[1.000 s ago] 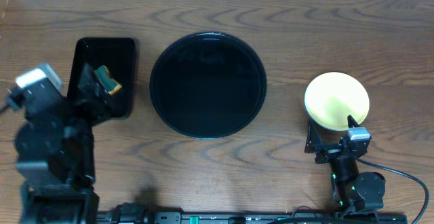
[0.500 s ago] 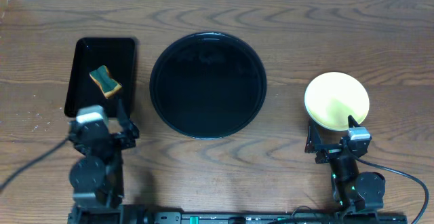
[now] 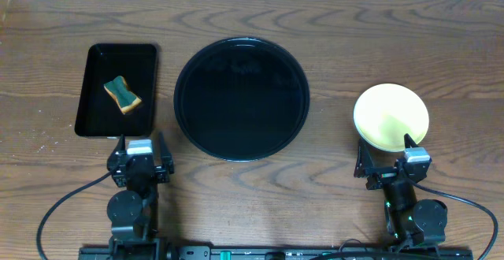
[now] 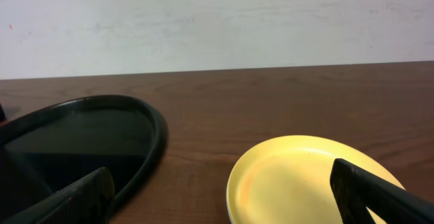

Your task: Clean dirty plates on tray and stack at the side

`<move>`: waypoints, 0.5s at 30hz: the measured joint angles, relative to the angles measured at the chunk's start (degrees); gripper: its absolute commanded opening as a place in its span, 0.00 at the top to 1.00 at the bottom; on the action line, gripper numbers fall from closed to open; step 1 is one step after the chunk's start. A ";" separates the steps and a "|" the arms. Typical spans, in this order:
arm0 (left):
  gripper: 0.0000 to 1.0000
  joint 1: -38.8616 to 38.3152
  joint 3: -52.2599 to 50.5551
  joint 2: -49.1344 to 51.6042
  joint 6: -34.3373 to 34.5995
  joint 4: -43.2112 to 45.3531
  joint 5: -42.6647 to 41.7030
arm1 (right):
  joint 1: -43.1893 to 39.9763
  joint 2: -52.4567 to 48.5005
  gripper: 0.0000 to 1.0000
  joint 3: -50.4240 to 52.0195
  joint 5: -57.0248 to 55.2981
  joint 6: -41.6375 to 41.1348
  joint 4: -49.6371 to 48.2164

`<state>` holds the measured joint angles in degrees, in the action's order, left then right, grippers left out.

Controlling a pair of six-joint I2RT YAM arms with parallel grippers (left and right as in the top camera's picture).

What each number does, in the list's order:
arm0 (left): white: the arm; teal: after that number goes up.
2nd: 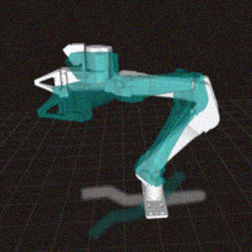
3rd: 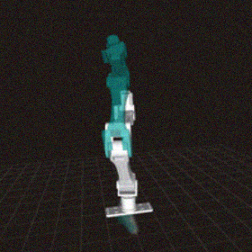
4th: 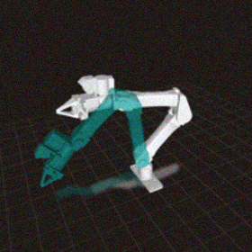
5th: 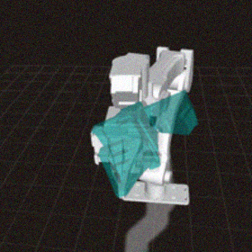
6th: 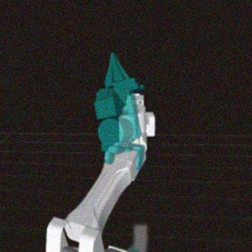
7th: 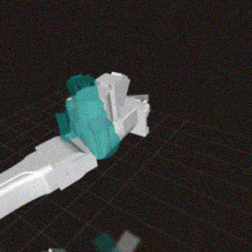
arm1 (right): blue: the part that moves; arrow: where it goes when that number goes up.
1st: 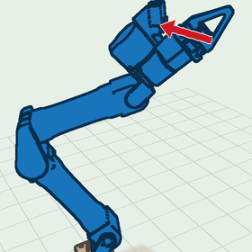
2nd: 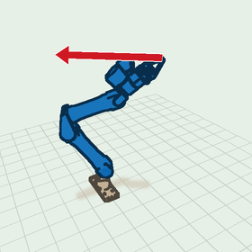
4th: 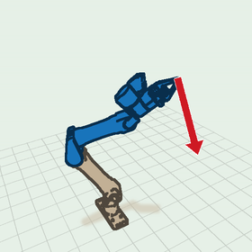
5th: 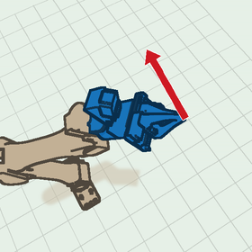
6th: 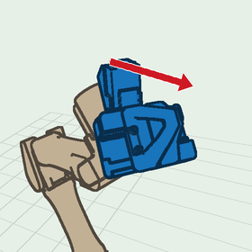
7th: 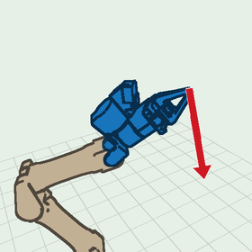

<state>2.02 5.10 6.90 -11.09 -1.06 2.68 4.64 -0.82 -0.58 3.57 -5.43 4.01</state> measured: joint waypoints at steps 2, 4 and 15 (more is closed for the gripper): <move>0.23 0.09 -1.70 -1.40 -0.42 0.04 0.00 | 0.00 0.00 0.01 0.00 0.00 0.00 0.00; 0.24 0.13 -2.95 -2.75 -0.76 0.11 -0.04 | 0.00 0.00 0.01 0.00 -0.02 0.00 0.00; 0.23 0.13 -3.87 -6.27 -0.98 -0.48 -0.90 | 0.00 0.09 0.01 0.02 -0.02 0.00 -0.02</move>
<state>2.15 1.23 0.62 -12.08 -1.54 1.78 4.64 -0.73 -0.56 3.55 -5.43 3.99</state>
